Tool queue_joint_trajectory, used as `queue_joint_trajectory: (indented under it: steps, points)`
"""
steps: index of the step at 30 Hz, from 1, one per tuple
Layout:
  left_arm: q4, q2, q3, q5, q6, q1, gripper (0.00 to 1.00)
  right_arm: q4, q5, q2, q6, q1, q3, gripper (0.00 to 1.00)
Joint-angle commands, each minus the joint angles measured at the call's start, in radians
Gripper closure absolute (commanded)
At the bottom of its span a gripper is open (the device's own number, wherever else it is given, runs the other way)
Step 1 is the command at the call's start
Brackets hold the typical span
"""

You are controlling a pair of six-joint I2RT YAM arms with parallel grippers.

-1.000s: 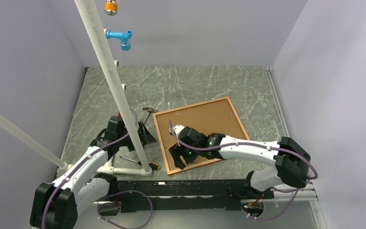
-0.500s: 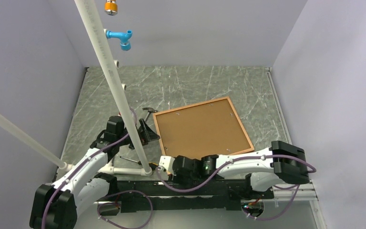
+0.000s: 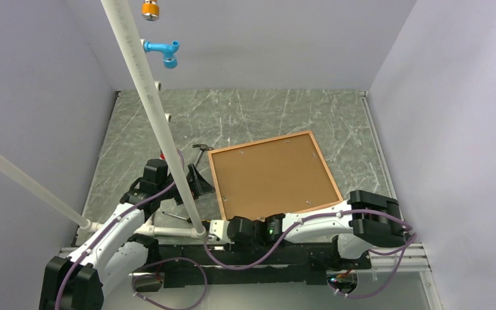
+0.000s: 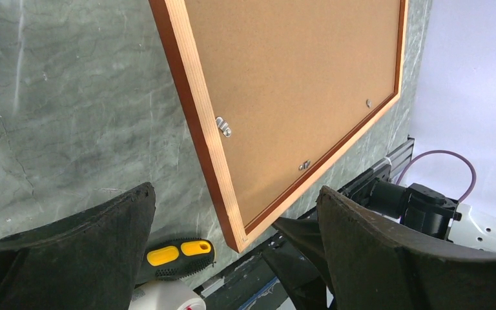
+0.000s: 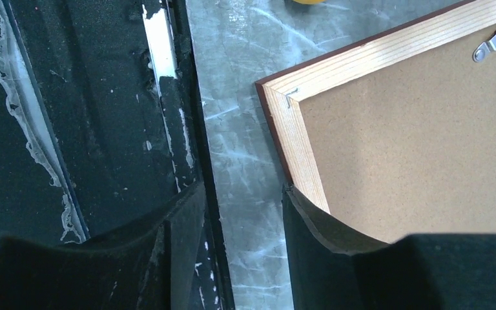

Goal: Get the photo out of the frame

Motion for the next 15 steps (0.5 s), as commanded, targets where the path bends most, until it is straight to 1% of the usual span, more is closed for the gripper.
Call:
queue_joint_trajectory:
  steps: [1, 6, 8, 12, 15]
  points:
    - [0.02, -0.017, 0.013, 0.0, 0.018, -0.003, 0.03, -0.025, 0.053, -0.072, -0.022, 0.007, 0.061, 0.49]
    - [0.006, -0.004, 0.027, 0.001, 0.025, -0.003, 0.03, -0.069, 0.094, -0.112, -0.02, 0.005, 0.102, 0.47]
    - [0.002, 0.0, 0.035, -0.002, 0.029, -0.003, 0.01, -0.048, 0.089, -0.109, -0.036, -0.005, 0.086, 0.45]
    - [-0.003, 0.015, 0.051, -0.008, 0.024, -0.003, 0.01, -0.005, 0.064, -0.069, -0.039, -0.031, 0.061, 0.44]
    - [0.013, 0.037, 0.059, 0.016, 0.02, -0.003, 0.01, 0.023, 0.068, -0.039, -0.033, -0.046, 0.052, 0.44]
